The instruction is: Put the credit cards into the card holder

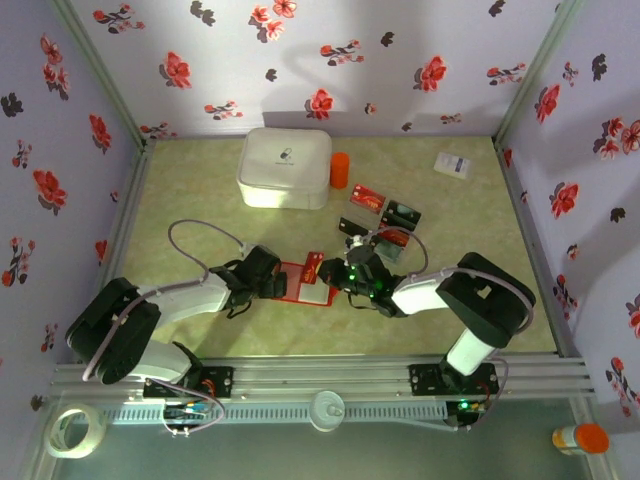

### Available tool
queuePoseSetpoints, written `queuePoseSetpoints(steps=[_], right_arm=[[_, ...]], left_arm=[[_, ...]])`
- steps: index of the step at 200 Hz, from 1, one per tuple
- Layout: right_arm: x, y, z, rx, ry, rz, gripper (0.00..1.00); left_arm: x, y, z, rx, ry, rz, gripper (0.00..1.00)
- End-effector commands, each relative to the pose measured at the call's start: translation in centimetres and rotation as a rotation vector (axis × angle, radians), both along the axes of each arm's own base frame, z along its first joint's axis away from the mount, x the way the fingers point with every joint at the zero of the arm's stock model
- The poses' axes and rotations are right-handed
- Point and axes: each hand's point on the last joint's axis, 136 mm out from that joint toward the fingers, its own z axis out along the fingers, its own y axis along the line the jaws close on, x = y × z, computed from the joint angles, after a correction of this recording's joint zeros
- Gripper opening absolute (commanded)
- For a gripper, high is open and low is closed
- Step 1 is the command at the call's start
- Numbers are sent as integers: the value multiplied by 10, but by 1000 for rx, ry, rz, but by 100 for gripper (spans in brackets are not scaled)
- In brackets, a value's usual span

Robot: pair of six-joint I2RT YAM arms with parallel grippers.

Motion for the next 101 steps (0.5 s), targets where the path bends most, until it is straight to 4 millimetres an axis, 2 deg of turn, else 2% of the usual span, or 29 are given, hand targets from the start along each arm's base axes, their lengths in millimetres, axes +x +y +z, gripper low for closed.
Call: queuePoseSetpoints(steps=[1, 101], right_arm=[[0, 0, -3, 17, -3, -19, 0], [-6, 2, -14, 10, 24, -14, 0]], left_arm=[[-12, 14, -11, 55, 39, 18, 100], [-12, 15, -11, 54, 35, 18, 100]])
